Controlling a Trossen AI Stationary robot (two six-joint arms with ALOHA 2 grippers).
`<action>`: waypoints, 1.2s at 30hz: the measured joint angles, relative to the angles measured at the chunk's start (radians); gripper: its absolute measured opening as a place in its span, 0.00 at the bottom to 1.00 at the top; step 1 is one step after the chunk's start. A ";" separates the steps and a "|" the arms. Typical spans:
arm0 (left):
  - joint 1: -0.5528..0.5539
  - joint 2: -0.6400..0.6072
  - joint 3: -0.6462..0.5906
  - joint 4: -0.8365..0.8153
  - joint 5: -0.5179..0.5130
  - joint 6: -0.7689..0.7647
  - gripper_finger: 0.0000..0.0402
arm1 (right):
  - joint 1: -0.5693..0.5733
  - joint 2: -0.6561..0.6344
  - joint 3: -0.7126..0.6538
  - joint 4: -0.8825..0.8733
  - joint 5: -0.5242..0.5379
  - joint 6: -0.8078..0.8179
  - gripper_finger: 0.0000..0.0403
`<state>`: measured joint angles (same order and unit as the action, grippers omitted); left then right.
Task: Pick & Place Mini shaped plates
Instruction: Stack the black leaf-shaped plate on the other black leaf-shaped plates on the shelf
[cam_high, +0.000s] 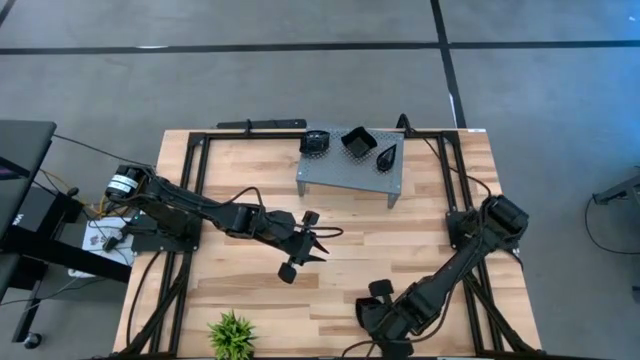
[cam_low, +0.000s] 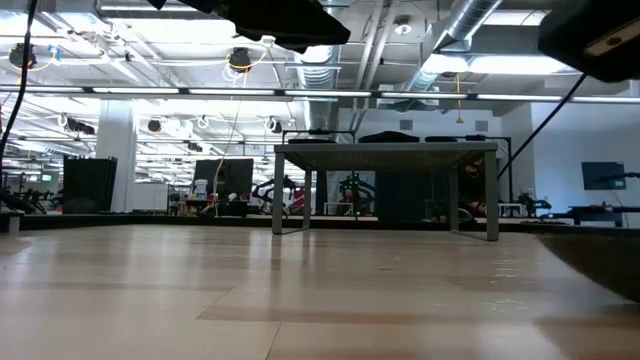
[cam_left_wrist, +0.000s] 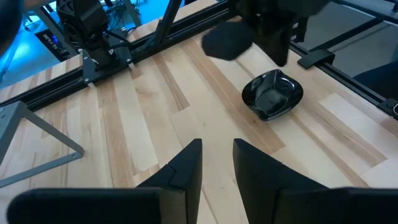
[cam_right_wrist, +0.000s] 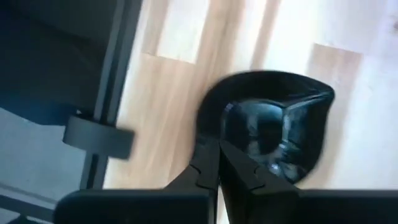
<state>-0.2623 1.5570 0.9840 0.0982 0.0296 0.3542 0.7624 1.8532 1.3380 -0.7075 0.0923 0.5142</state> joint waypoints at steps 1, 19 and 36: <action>0.000 0.000 0.000 0.000 0.000 0.000 0.23 | 0.000 -0.008 0.000 -0.018 0.005 0.000 0.01; -0.014 0.000 0.000 -0.004 0.000 -0.045 0.23 | -0.009 0.082 0.000 0.159 -0.017 0.080 0.25; -0.014 0.000 0.000 -0.004 0.000 -0.049 0.23 | 0.024 0.083 -0.066 0.096 -0.001 0.153 0.32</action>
<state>-0.2760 1.5570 0.9840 0.0940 0.0299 0.3050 0.7860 1.9366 1.2716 -0.6111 0.0914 0.6669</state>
